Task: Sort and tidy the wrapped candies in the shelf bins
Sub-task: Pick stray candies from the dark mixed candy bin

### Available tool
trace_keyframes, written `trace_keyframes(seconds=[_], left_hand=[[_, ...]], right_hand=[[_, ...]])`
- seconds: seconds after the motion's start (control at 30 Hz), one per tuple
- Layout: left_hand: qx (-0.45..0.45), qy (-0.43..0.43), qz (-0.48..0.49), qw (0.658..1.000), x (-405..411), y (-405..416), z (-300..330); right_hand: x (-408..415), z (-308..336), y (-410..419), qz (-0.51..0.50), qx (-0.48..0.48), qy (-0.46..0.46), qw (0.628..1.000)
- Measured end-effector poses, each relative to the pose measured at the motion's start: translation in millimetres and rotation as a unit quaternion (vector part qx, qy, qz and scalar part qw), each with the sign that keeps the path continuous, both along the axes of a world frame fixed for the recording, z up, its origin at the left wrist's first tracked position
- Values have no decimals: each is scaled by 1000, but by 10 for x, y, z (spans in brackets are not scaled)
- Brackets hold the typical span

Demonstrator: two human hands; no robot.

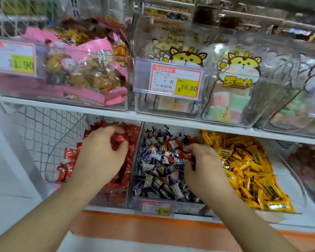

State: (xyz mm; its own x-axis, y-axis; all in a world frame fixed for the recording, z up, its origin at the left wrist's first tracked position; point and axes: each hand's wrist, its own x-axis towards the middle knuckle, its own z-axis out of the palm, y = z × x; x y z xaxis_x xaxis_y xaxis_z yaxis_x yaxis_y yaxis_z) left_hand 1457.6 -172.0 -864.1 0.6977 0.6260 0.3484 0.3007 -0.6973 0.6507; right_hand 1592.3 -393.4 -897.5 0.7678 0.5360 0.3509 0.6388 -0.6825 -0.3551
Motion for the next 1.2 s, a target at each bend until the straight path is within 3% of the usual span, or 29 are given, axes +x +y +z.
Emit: trace_keyframes(seconds=[0.13,0.37,0.5,0.8,1.13,1.2], left_hand=[[-1,8,-32,999,-24,0,-67],[21,80,-178,981,72,-242,-275],[10,89,-186,978,56,-210,-355],[13,106,-182,977,28,-215,-358],[14,73,-178,981,81,-205,-358],[21,53,-173,983,81,-197,-330]], right_hand=[[88,-2,197,32,-52,-17,998],[214,-161,508,11,-88,61,994],[259,-222,487,-17,-74,103,992],[228,-282,508,-61,-62,68,994],[99,-62,372,0,-21,-46,999],[10,66,337,12,26,-12,1000]])
